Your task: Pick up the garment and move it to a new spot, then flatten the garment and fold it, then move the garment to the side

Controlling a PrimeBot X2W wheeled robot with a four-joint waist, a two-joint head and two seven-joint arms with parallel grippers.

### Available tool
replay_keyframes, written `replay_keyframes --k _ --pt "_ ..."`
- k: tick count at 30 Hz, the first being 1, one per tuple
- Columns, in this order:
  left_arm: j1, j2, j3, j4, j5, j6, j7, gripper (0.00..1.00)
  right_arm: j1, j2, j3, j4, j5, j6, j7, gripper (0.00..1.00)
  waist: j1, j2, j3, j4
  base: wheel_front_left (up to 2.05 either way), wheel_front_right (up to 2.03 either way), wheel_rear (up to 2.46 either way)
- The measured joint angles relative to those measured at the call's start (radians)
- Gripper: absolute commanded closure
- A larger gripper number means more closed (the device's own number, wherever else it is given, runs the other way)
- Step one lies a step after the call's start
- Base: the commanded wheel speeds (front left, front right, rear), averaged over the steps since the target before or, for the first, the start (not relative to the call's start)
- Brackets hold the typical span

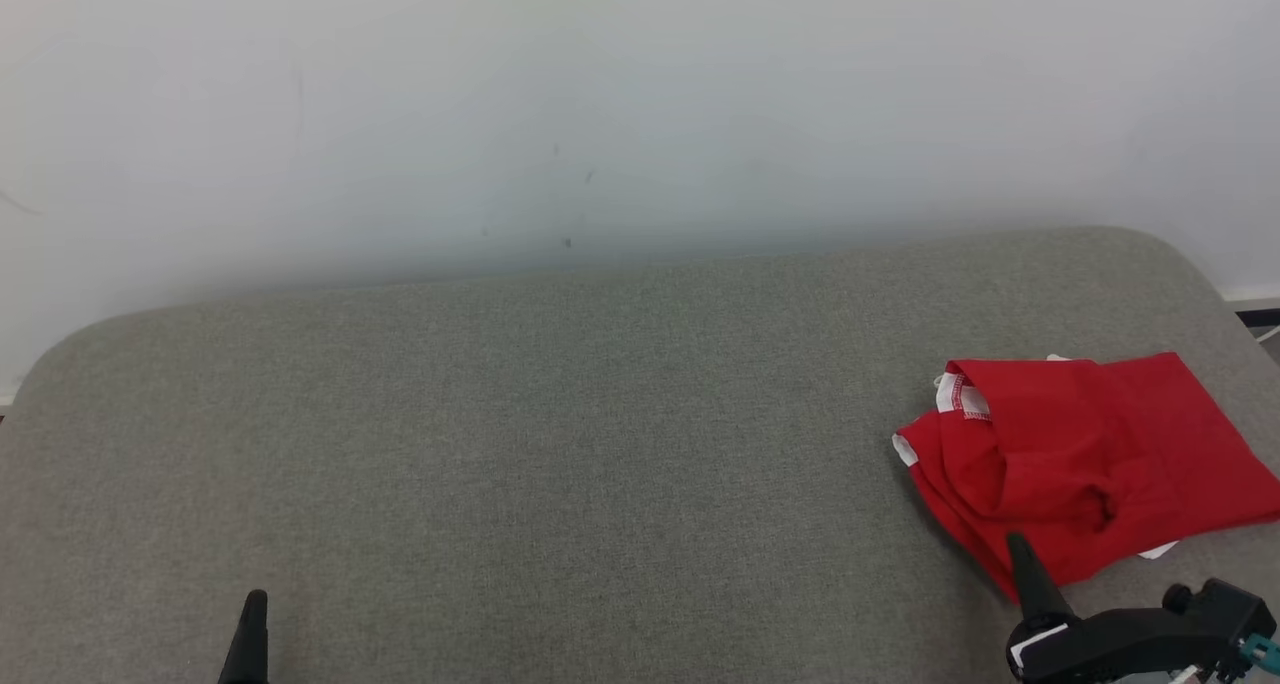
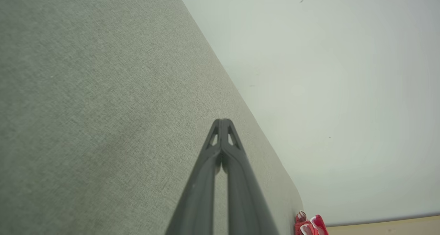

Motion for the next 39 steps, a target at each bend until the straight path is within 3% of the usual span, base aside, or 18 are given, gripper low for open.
replay_keyframes --k 39 --pt "-0.071 -0.071 0.134 0.023 -0.41 -0.104 0.127 1.0 -0.085 0.01 -0.093 0.027 0.47 0.094 0.102 1.0 0.0 0.0 0.053 0.001 0.0 0.0 0.0"
